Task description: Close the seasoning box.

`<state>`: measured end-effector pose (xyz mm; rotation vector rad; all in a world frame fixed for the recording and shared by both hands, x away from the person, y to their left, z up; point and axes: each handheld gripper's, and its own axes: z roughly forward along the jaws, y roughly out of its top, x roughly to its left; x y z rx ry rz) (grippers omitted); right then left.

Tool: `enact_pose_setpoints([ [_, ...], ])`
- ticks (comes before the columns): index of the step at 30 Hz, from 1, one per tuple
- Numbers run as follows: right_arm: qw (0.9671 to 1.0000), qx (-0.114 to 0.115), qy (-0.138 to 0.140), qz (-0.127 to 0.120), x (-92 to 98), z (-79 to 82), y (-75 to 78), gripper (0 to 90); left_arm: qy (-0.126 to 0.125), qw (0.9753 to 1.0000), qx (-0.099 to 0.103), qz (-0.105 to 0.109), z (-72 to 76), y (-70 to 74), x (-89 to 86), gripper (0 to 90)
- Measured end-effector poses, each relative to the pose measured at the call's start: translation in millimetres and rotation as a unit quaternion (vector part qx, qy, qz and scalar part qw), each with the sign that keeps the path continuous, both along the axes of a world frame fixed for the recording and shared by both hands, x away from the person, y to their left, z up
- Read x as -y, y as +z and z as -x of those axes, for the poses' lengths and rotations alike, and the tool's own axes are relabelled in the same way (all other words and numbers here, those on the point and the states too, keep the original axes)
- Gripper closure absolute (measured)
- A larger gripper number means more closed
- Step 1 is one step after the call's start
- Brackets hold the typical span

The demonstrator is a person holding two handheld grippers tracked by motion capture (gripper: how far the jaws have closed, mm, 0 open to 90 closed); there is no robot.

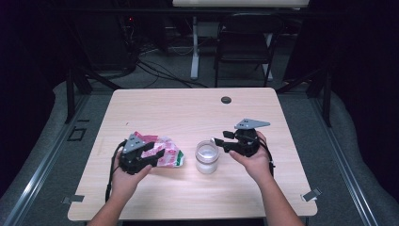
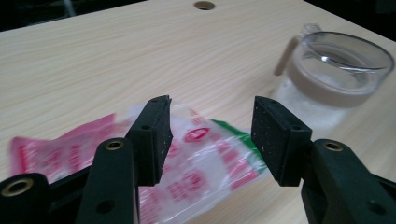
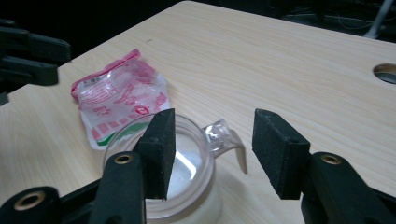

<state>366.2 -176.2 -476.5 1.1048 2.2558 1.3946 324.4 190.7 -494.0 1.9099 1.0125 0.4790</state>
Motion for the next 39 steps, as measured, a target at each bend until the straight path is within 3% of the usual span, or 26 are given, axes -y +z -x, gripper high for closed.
enact_pose_setpoints([
  [7,0.9993,-0.002,-0.037,0.007,15.8,-2.9,-1.8,48.3,0.059,0.9982,-0.007,0.011,-2.2,-3.9,-46.3,44.5],
  [11,0.9979,-0.002,-0.064,0.014,27.8,-5.4,-6.2,47.2,0.069,0.9974,-0.020,0.004,-3.3,-16.7,-65.0,42.5],
  [16,0.9959,-0.012,-0.089,0.012,38.8,-7.9,-15.7,47.4,0.073,0.9969,-0.030,-0.001,-2.0,-35.2,-72.1,42.1],
  [17,0.9951,-0.013,-0.098,0.013,40.8,-8.4,-18.7,47.5,0.079,0.9961,-0.039,0.008,-3.1,-41.6,-75.9,42.2],
  [21,0.9926,-0.015,-0.120,0.016,47.5,-10.6,-29.3,48.2,0.092,0.9946,-0.048,0.003,-7.9,-50.6,-83.3,42.1],
  [24,0.9910,-0.019,-0.131,0.020,51.8,-11.9,-35.0,48.1,0.089,0.9945,-0.054,0.006,-8.9,-53.3,-85.7,42.1],
  [28,0.9876,-0.028,-0.153,0.019,57.6,-14.9,-46.9,48.2,0.089,0.9947,-0.048,-0.014,-10.1,-55.4,-86.9,42.2],
  [31,0.9858,-0.036,-0.162,0.025,59.9,-17.7,-55.2,48.1,0.093,0.9937,-0.058,-0.026,-12.9,-59.7,-87.4,42.2],
  [36,0.9818,-0.044,-0.177,0.053,61.8,-20.0,-67.7,49.0,0.090,0.9931,-0.060,-0.044,-14.0,-61.8,-83.9,41.8],
  [39,0.9817,-0.043,-0.178,0.055,60.4,-20.4,-71.2,49.2,0.086,0.9937,-0.056,-0.045,-13.3,-61.5,-81.1,41.4],
])
